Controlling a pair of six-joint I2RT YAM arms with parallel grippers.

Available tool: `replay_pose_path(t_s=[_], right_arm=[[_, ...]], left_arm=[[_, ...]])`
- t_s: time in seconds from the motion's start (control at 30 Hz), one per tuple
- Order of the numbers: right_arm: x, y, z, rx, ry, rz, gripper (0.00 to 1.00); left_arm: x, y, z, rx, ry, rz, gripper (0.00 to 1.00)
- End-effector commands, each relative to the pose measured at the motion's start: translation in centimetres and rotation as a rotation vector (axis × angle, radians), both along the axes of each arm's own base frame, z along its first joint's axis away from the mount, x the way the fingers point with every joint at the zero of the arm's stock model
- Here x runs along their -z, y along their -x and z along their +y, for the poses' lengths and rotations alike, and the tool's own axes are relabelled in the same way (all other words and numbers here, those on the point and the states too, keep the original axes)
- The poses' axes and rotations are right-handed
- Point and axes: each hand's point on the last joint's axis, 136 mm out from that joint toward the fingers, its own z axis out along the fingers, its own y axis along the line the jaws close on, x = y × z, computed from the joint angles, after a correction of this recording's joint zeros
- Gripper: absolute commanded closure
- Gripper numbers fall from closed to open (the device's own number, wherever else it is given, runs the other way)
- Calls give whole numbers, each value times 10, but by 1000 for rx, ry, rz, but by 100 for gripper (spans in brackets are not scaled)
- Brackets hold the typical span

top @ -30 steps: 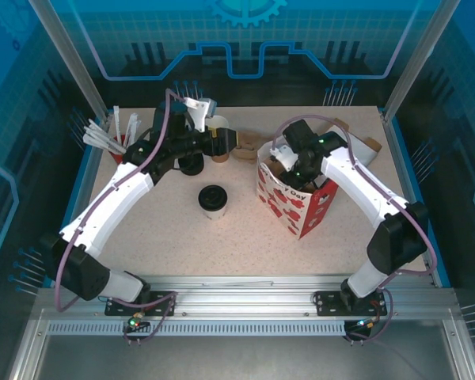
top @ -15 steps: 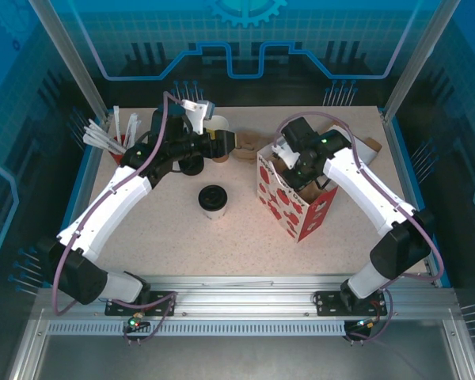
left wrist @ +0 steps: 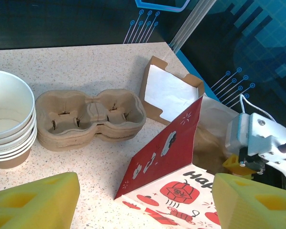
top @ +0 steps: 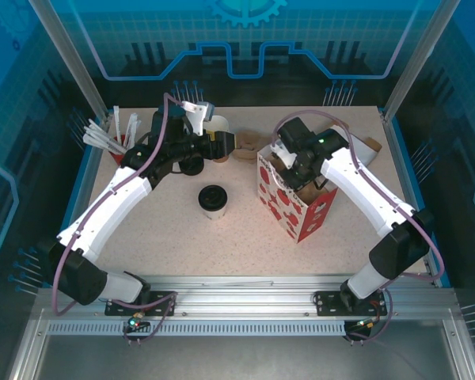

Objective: Pack the takeout coffee

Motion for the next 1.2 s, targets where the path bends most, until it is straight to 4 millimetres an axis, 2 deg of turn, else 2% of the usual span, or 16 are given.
replay_pose_path(t_s=[0.0, 0.27, 0.53, 0.83, 1.17], right_arm=[[12, 3, 1, 15, 33, 27, 76], [31, 0, 1, 20, 48, 53, 77], [49, -2, 2, 20, -9, 91, 77], [86, -3, 7, 11, -47, 131, 76], [128, -1, 25, -46, -117, 138, 72]], left_arm=[[-6, 3, 4, -8, -4, -32, 25], [-3, 4, 4, -7, -9, -23, 25], [0, 5, 5, -9, -17, -20, 25], [-3, 15, 9, -15, -3, -25, 25], [0, 23, 12, -14, 10, -19, 25]])
